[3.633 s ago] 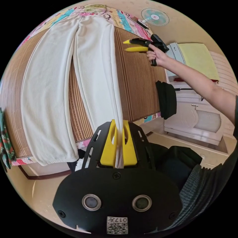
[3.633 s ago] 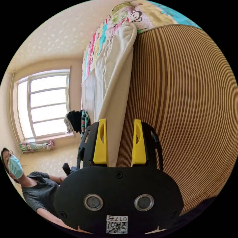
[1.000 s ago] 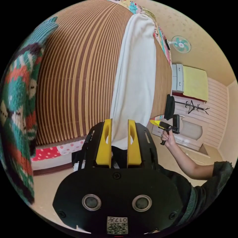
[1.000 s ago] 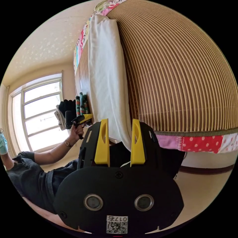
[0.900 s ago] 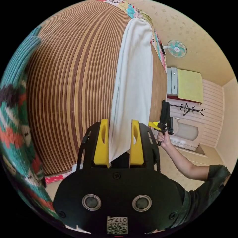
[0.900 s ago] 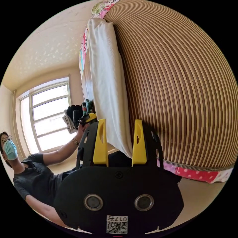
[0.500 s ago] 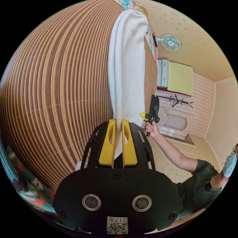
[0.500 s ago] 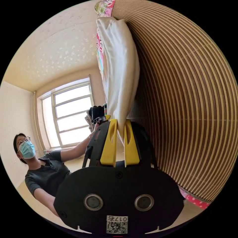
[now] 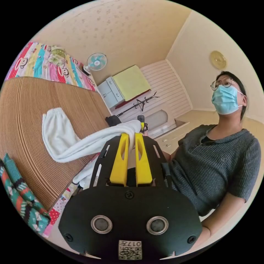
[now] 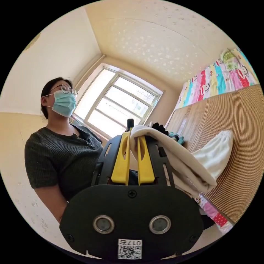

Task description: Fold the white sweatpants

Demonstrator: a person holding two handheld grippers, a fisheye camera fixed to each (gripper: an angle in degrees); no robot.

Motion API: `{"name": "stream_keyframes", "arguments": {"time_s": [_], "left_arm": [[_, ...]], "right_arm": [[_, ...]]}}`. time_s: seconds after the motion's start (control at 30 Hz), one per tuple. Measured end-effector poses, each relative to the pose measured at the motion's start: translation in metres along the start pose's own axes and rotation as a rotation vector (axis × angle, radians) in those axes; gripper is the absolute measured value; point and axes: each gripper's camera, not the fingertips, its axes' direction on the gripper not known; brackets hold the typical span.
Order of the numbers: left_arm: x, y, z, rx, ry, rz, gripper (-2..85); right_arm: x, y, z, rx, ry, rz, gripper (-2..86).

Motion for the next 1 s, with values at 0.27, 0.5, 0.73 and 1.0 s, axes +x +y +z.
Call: {"name": "stream_keyframes", "arguments": {"time_s": [0.27, 0.5, 0.73, 1.0], "left_arm": [[0.158, -0.121, -0.054, 0.132, 0.135, 0.461, 4.9], [0.057, -0.221, -0.03, 0.119, -0.19, 0.155, 5.0], [-0.166, -0.235, 0.037, -0.095, -0.436, -0.181, 4.7], [-0.222, -0.044, 0.094, -0.17, -0.295, -0.38, 4.9]], "right_arm": [[-0.166, -0.135, 0.001, -0.019, 0.121, -0.42, 0.4], [0.044, -0.205, 0.013, -0.095, 0.421, 0.04, 0.1], [0.255, -0.158, 0.043, -0.199, 0.475, 0.314, 0.2], [0.299, 0.102, 0.06, -0.177, 0.375, 0.511, 3.2]]}}
